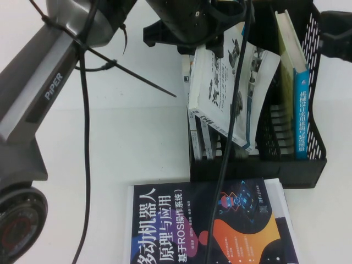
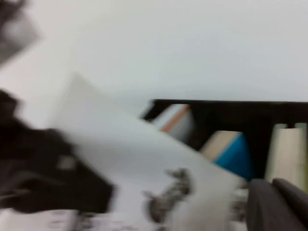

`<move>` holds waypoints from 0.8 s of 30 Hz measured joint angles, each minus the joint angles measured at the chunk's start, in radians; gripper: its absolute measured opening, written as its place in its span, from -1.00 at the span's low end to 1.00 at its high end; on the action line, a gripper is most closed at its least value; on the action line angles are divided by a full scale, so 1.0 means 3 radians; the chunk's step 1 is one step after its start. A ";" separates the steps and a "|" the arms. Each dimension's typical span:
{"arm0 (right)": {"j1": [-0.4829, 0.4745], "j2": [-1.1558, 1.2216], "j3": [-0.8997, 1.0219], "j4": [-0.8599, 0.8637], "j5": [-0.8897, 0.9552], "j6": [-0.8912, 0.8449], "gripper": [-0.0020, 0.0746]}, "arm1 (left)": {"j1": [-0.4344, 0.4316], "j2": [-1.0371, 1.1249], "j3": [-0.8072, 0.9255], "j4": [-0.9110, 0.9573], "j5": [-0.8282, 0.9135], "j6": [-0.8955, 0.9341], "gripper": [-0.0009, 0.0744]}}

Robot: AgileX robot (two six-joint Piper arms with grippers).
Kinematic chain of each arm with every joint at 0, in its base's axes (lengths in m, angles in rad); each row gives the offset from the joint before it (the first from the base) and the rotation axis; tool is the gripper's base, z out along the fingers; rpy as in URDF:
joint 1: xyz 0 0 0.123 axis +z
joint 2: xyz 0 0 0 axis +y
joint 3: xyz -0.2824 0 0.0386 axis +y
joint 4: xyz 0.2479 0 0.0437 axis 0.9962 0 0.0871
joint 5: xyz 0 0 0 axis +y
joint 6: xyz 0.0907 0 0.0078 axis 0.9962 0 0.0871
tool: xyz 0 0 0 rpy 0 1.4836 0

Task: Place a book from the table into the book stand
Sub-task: Place the book on the book shelf

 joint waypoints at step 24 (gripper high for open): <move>0.0000 0.0073 0.0040 -0.0235 0.0266 0.0546 -0.93 | -0.0023 -0.0300 0.0006 0.0278 0.0000 0.0054 -0.67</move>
